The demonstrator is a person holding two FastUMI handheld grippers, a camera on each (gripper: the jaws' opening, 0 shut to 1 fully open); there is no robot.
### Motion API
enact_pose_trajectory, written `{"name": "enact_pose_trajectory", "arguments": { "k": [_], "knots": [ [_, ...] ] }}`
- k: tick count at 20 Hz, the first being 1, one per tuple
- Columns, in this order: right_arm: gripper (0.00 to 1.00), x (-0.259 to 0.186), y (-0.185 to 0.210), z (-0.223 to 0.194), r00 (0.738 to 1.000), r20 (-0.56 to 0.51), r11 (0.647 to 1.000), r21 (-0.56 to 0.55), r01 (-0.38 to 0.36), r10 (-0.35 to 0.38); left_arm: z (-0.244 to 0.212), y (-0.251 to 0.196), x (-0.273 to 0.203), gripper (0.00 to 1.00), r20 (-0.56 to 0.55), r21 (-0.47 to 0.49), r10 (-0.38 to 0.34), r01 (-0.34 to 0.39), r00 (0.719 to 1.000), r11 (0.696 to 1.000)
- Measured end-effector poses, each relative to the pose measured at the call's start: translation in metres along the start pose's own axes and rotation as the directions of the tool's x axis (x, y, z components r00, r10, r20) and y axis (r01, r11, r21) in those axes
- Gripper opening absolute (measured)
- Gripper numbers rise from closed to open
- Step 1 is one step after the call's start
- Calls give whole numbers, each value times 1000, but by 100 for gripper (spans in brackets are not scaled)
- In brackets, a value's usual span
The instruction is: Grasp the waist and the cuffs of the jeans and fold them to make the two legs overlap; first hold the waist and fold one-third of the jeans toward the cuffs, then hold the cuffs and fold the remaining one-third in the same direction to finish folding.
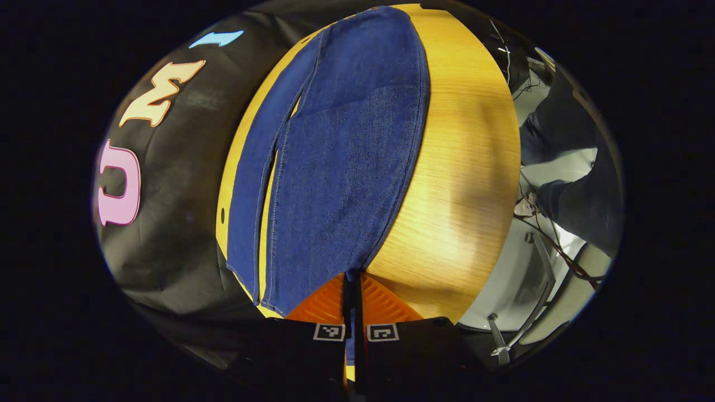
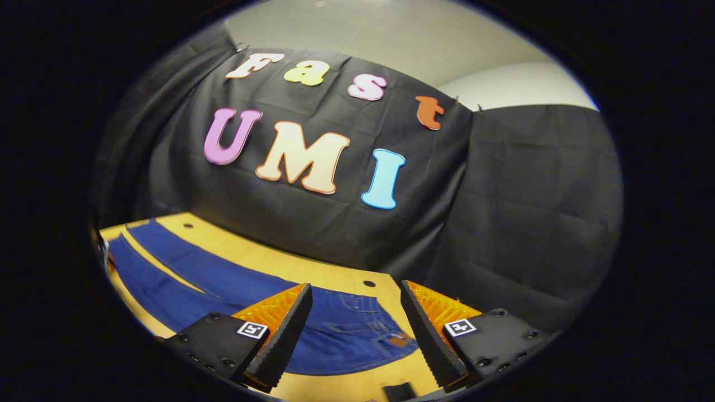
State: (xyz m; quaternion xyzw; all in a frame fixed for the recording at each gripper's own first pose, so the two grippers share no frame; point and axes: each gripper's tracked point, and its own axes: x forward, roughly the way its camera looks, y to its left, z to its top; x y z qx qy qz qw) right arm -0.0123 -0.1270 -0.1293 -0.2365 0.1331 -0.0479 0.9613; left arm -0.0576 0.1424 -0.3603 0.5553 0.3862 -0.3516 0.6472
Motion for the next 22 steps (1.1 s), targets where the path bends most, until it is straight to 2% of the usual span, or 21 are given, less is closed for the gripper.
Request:
{"name": "enact_pose_trajectory", "arguments": {
  "k": [1, 3, 5, 7, 10, 13, 17, 19, 20, 22],
  "knots": [
    [100, 9, -7, -14, 1000, -11, 996, -82, -25, 24, -2, 1, 0, 0, -11, -9, 3, -3, 1000, 1000],
    [99, 22, -18, -45, 996, -49, 967, -244, -79, 69, -2, 0, 1, 0, -38, -47, 3, -4, 999, 999],
    [99, 26, -23, -85, 986, -113, 918, -366, -152, 119, -2, -1, 1, 0, -56, -72, -9, 5, 998, 997],
    [100, 24, -23, -126, 965, -201, 859, -448, -246, 171, -1, -1, 0, 0, -74, -84, -18, 12, 997, 996],
    [99, 19, -19, -181, 919, -316, 775, -509, -375, 238, -2, 0, 2, 0, -97, -88, -22, 14, 995, 996],
    [99, 19, -7, -219, 871, -400, 697, -538, -475, 285, -3, -1, 1, 0, -119, -101, -21, 9, 993, 995],
    [99, 21, 10, -257, 808, -481, 571, -576, -585, 341, -3, -1, 1, 0, -143, -99, -13, -1, 990, 995],
    [100, 25, 13, -260, 804, -483, 509, -623, -594, 346, -4, -1, 1, 0, -153, -104, -7, -9, 988, 995],
    [95, 29, 14, -259, 806, -478, 489, -640, -592, 350, -4, -1, 1, 0, -159, -108, -2, -15, 987, 994],
    [93, 40, 16, -269, 799, -490, 457, -656, -601, 348, -3, -1, 1, 0, -164, -103, 10, -27, 986, 994]
  ]
}}
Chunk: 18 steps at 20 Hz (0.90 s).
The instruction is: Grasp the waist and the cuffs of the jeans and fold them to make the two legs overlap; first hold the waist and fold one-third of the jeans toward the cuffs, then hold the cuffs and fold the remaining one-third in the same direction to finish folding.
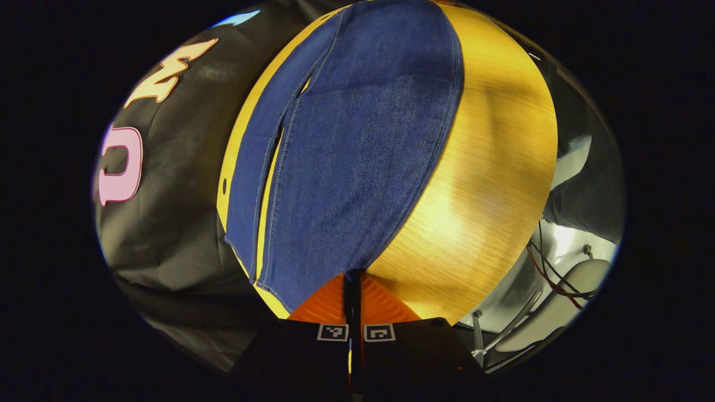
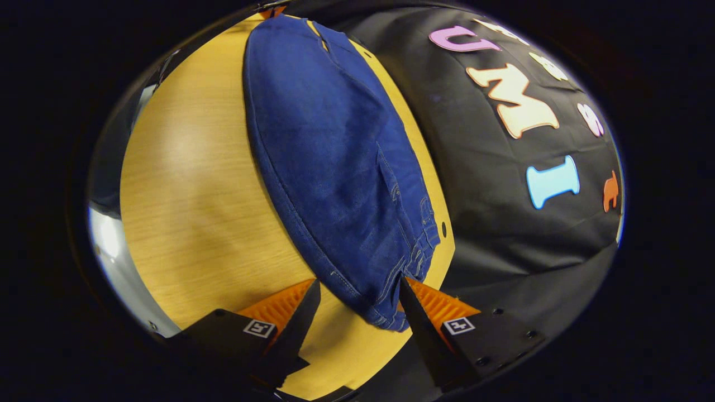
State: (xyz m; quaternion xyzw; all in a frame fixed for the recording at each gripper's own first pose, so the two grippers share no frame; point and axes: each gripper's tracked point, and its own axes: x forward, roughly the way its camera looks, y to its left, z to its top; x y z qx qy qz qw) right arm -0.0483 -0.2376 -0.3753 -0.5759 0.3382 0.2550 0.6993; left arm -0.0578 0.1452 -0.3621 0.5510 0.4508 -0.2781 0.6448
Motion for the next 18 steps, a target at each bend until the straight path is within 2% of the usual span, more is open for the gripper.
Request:
{"name": "enact_pose_trajectory", "arguments": {
  "k": [2, 3, 5, 6, 7, 9, 12, 16, 18],
  "knots": [
    [80, 8, 1, 2, 1000, -12, 1000, -22, -17, 17, 0, 0, 0, 0, -3, 3, 2, -2, 1000, 1000],
    [69, 10, 6, 3, 999, -21, 999, -18, -45, 45, -1, 0, 0, 0, -3, -1, 1, -1, 1000, 1000],
    [37, 15, 16, 3, 997, -39, 997, -30, -75, 74, 0, 0, 0, 0, -6, -6, 2, -2, 1000, 1000],
    [22, 6, 10, 11, 998, -39, 998, -49, -43, 41, 1, 0, 0, 0, -7, -9, 4, -4, 1000, 1000],
    [6, 11, 5, 10, 998, -44, 998, -37, -43, 42, 0, 0, -1, 0, -7, -21, 8, -8, 1000, 1000],
    [3, 12, -1, 3, 996, -75, 997, 63, -42, 46, -1, 1, 0, 0, -1, -75, 12, -12, 1000, 997],
    [3, 5, -28, 16, 997, -74, 981, 187, 45, -31, 4, 8, -6, 0, 12, -181, 27, -24, 1000, 983],
    [3, -3, -69, 32, 989, -75, 966, 215, 143, -130, 7, 38, -17, 0, -5, -302, 77, -75, 997, 950],
    [3, -3, -92, 43, 981, -74, 951, 243, 190, -177, 9, 65, -23, 0, -17, -370, 113, -111, 993, 923]
  ]
}}
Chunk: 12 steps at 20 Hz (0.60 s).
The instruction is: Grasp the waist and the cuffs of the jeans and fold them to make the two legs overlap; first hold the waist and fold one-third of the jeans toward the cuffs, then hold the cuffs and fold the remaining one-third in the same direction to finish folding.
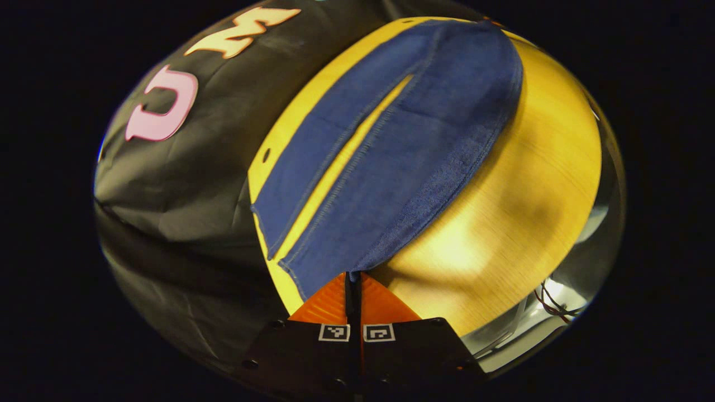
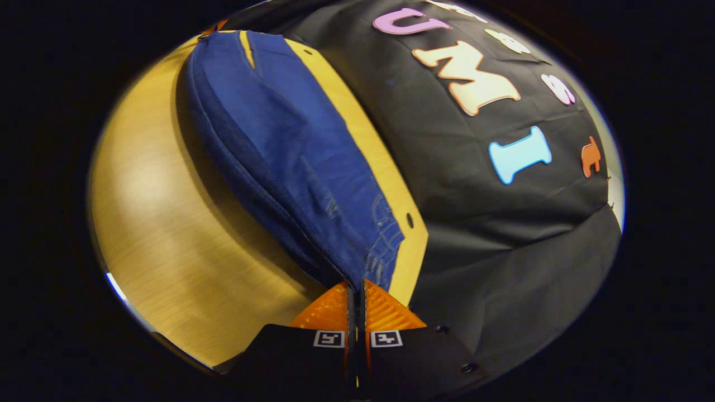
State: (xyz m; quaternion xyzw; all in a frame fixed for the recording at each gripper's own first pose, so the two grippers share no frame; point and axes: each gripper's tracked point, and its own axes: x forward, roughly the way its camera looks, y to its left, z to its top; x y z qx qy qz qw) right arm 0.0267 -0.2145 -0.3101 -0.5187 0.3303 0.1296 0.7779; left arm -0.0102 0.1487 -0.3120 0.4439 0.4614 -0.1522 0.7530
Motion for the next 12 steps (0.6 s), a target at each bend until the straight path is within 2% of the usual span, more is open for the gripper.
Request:
{"name": "enact_pose_trajectory", "arguments": {
  "k": [4, 12],
  "knots": [
    [2, 22, -34, 31, 998, 12, 990, 127, 64, -66, 39, 51, 4, 0, 40, -132, 53, -48, 998, 990],
    [3, 99, -92, 87, 981, 22, 929, 325, 177, -194, 106, 122, 53, 0, 53, -172, 141, -130, 989, 977]
  ]
}}
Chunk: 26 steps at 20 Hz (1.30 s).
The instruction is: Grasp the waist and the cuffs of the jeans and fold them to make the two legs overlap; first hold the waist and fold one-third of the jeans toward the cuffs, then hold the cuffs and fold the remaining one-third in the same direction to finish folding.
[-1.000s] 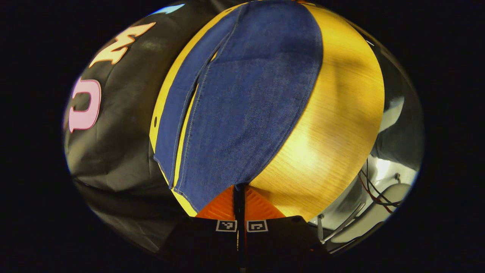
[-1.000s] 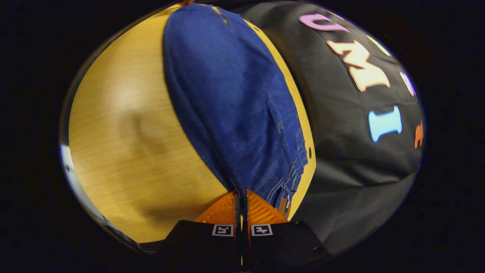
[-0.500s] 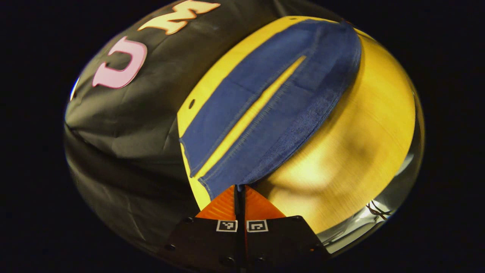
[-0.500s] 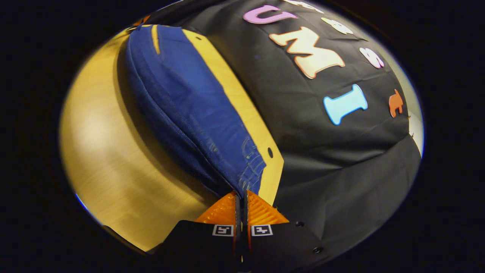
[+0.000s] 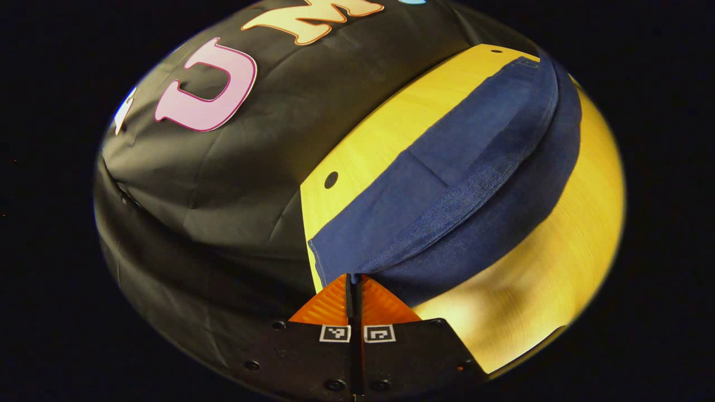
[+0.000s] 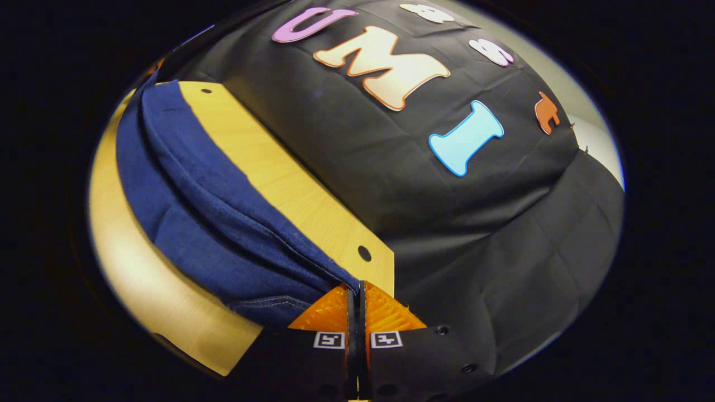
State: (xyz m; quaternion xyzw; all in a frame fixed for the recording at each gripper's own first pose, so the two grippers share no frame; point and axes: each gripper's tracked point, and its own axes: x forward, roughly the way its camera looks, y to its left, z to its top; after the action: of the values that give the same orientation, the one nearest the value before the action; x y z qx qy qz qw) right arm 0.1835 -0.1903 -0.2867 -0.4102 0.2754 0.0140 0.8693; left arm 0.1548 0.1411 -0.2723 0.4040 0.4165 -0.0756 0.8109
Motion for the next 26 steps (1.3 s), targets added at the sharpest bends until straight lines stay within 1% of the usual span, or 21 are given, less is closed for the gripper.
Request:
{"name": "enact_pose_trajectory", "arguments": {
  "k": [3, 6, 8, 11, 14, 15, 16, 17, 18, 19, 20, 21, 23, 26],
  "knots": [
    [2, 36, 4, 15, 1000, 17, 1000, 24, 18, -18, 18, 8, 31, 0, -1, -78, 2, -2, 1000, 997],
    [3, 73, 16, 10, 1000, -6, 997, 82, 8, -8, 34, 8, 64, 0, -19, -130, -14, 12, 1000, 991],
    [2, 100, 30, 3, 999, -33, 994, 110, -11, 14, 44, 9, 84, 0, -29, -152, -19, 15, 999, 988],
    [2, 133, 50, -11, 995, -79, 993, 104, -57, 65, 56, 7, 111, 0, -38, -203, -28, 19, 999, 979],
    [2, 154, 71, -23, 989, -108, 990, 114, -83, 96, 61, 4, 136, 0, -73, -199, -16, 1, 997, 980],
    [3, 156, 73, -31, 985, -134, 989, 117, -90, 105, 59, 2, 143, 0, -91, -201, -9, -10, 996, 980],
    [27, 163, 76, -38, 982, -153, 988, 121, -91, 110, 56, -3, 148, 0, -104, -217, -19, -4, 994, 976],
    [52, 160, 67, -39, 983, -164, 991, 122, -62, 81, 56, -13, 148, 0, -108, -249, -52, 23, 993, 968],
    [76, 158, 58, -40, 986, -152, 988, 149, -40, 63, 56, -19, 145, 33, -92, -281, -56, 28, 994, 959],
    [100, 151, 53, -36, 988, -141, 977, 209, -35, 66, 55, -22, 130, 67, -82, -312, -51, 23, 995, 950],
    [100, 148, 45, -37, 989, -138, 966, 257, -17, 54, 60, -19, 137, 100, -59, -351, -15, -7, 998, 937],
    [100, 143, 32, -37, 990, -136, 955, 297, 10, 32, 68, -17, 142, 95, -22, -395, 10, -18, 1000, 919],
    [99, 130, 8, -42, 990, -142, 916, 395, 65, -9, 84, -11, 139, 95, 59, -481, 62, -26, 996, 876],
    [100, 114, -16, -68, 981, -193, 830, 541, 139, -39, 107, -6, 131, 95, 203, -565, 118, 18, 972, 825]
  ]
}}
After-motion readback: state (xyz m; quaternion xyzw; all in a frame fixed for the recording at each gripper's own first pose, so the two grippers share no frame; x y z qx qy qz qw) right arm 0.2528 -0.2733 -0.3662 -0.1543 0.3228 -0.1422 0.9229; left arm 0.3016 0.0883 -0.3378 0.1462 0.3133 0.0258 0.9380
